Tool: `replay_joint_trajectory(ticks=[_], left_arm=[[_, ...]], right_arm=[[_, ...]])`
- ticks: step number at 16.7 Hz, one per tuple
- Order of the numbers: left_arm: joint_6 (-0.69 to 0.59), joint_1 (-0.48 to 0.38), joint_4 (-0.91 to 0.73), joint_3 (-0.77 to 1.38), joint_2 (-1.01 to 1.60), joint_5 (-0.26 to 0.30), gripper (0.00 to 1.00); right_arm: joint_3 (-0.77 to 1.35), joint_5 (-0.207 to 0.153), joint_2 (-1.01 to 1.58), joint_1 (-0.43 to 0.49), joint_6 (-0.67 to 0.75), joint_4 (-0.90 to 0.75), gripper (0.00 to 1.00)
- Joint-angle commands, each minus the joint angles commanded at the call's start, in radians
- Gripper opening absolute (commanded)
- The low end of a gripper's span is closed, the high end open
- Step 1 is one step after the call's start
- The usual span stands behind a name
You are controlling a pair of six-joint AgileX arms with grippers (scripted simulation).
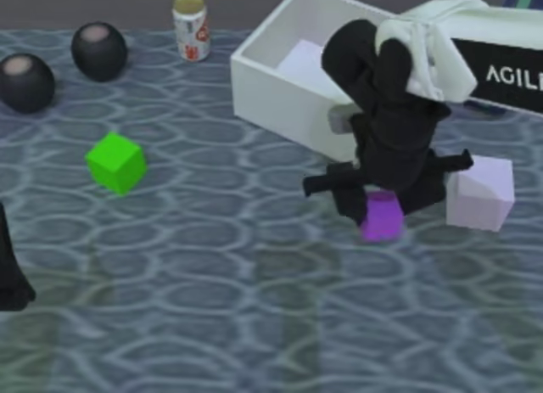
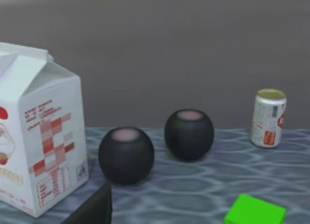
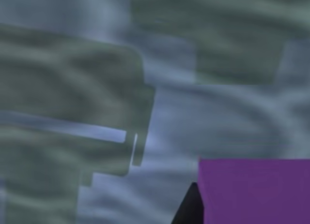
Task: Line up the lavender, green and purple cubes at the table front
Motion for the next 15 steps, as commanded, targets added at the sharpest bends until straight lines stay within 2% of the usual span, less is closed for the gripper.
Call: replay_joint_trajectory(ticks=[6,12,15], left_arm=[[0.0,0.0,0.0,0.0,0.0,0.0,1.0],[0.0,0.0,0.0,0.0,0.0,0.0,1.0],[0.0,0.0,0.0,0.0,0.0,0.0,1.0]], right_arm=[[-0.241,0.001,-0.2,0.105,0.27,0.032,0.0],[-0.266,0.0,-0.22,0.115,0.296,0.039,0.0],[-0.308,0.002,-0.193,0.116,0.297,0.108,0.0]])
